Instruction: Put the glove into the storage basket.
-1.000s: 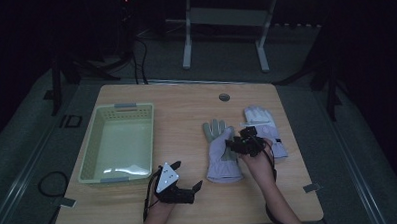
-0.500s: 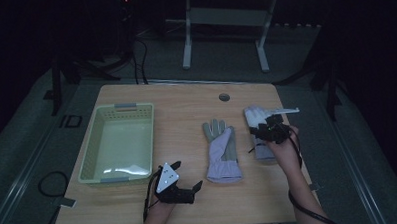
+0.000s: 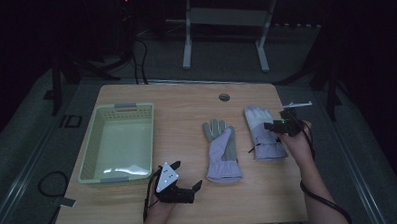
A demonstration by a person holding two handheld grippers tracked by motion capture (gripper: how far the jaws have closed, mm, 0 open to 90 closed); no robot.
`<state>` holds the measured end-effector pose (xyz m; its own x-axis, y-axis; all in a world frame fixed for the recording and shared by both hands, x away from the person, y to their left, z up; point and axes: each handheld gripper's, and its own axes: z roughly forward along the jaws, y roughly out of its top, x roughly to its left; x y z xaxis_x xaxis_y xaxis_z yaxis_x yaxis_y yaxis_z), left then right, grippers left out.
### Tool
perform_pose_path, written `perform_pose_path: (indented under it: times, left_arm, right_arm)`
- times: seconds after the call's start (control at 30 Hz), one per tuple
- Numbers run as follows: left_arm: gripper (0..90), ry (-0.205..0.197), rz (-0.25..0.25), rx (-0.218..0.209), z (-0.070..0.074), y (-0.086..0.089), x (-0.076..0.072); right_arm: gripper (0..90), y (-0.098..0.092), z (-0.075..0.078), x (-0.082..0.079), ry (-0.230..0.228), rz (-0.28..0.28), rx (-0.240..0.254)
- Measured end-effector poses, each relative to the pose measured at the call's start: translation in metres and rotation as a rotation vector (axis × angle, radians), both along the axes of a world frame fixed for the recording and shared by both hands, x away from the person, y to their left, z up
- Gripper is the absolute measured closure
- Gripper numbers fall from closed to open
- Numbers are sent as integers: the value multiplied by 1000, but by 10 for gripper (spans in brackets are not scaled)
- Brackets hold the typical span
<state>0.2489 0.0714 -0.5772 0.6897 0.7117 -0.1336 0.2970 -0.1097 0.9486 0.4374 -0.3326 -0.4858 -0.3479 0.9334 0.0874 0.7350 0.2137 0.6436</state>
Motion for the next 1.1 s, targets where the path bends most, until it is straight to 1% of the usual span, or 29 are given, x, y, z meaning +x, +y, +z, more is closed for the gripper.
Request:
perform_pose_path:
  times: [0.07,0.17,0.27,0.33,0.4,0.43,0.53,0.6,0.63,0.7,0.83,0.9,0.97,1.0,1.07,1.1]
  left_arm:
    - [2,-1,-2,1,0,0,0]
    - [2,-1,-4,0,0,0,0]
    - [2,0,-4,-3,0,0,0]
    - [2,0,-5,-3,0,0,0]
    - [2,0,-5,-3,0,0,0]
    - [2,0,-6,-3,0,0,0]
    - [2,0,-5,-3,0,0,0]
    - [2,-1,-5,-2,0,0,0]
    - [2,-1,-5,-2,0,0,0]
    - [2,0,-5,-2,0,0,0]
    - [2,0,-4,-3,0,0,0]
    - [2,-1,-4,-2,0,0,0]
    - [2,0,-4,-2,0,0,0]
    - [2,0,-4,-3,0,0,0]
    - [2,-1,-4,-2,0,0,0]
    - [2,-1,-4,-2,0,0,0]
  right_arm:
    - [500,-1,-9,3,13,-13,-6]
    - [501,-1,-21,8,36,-17,-21]
    - [532,-1,-32,12,64,-22,-9]
    - [533,0,-38,14,74,-21,-25]
    - [529,1,-41,15,79,-23,-24]
    - [532,4,-42,15,78,-20,-47]
    - [577,7,-43,14,74,-13,-68]
    - [613,8,-43,13,78,-17,-61]
    - [613,8,-43,13,78,-17,-61]
    - [648,9,-42,13,92,-29,-60]
    - [693,11,-40,12,93,-39,-65]
    - [729,10,-37,11,100,-56,-45]
    - [757,10,-33,9,98,-67,-39]
    - [766,9,-30,7,91,-70,-35]
    - [769,8,-25,4,91,-71,-17]
    - [771,8,-22,3,90,-68,-15]
